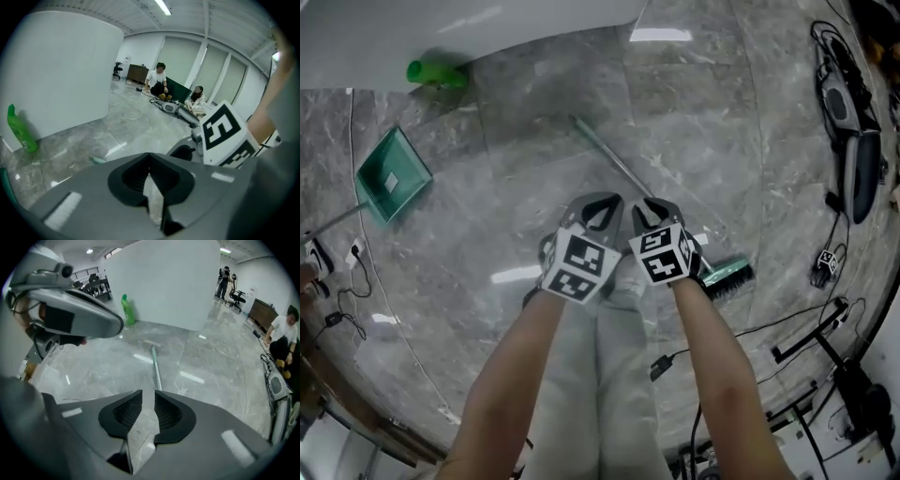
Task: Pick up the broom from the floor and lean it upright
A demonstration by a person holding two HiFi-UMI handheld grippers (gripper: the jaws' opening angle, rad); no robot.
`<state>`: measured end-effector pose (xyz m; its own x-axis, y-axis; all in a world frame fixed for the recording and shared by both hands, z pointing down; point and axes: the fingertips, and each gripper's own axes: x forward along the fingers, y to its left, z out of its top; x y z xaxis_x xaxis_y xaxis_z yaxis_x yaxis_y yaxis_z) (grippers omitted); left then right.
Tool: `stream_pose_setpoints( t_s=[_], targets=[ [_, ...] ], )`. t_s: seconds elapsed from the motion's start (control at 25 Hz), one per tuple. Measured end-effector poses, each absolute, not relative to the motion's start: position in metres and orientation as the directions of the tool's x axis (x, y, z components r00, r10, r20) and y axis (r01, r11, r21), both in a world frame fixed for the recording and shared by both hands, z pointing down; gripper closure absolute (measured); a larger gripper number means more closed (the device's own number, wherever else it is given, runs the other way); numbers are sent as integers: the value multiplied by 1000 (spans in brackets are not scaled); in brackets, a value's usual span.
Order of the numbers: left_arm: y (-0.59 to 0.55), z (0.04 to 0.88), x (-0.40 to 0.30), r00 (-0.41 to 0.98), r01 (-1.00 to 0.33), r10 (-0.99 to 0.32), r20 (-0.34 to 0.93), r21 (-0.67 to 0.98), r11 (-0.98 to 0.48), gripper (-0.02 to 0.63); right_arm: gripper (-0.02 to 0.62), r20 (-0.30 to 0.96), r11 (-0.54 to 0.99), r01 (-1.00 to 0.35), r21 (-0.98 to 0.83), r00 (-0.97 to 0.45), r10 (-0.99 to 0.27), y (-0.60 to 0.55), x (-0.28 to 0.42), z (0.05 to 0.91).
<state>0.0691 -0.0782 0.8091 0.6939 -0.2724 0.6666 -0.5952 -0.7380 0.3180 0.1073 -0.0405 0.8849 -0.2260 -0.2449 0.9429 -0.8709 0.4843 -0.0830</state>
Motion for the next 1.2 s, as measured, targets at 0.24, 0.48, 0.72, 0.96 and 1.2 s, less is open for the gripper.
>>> stream_pose_setpoints(
  t_s=[0.24, 0.48, 0.72, 0.96, 1.2],
  targets=[
    [-75, 856, 77, 704, -559, -216, 676, 341, -756, 606, 503, 971, 479, -876, -55, -160, -180, -46, 127, 952],
    [-93, 887, 71, 690, -619, -250, 679, 375, -690, 606, 508, 987, 552, -834, -25, -109, -120, -42, 132, 988],
    [-103, 897, 76, 692, -618, -249, 678, 377, -690, 606, 517, 992, 580, -815, -11, -81, -96, -41, 138, 1008],
    [-111, 887, 80, 693, -623, -263, 672, 373, -688, 607, 518, 993, 581, -813, -42, -96, -63, -42, 141, 1004],
    [-126, 854, 77, 691, -658, -319, 649, 381, -650, 607, 518, 975, 561, -828, -19, -139, -171, -61, 144, 959]
  ],
)
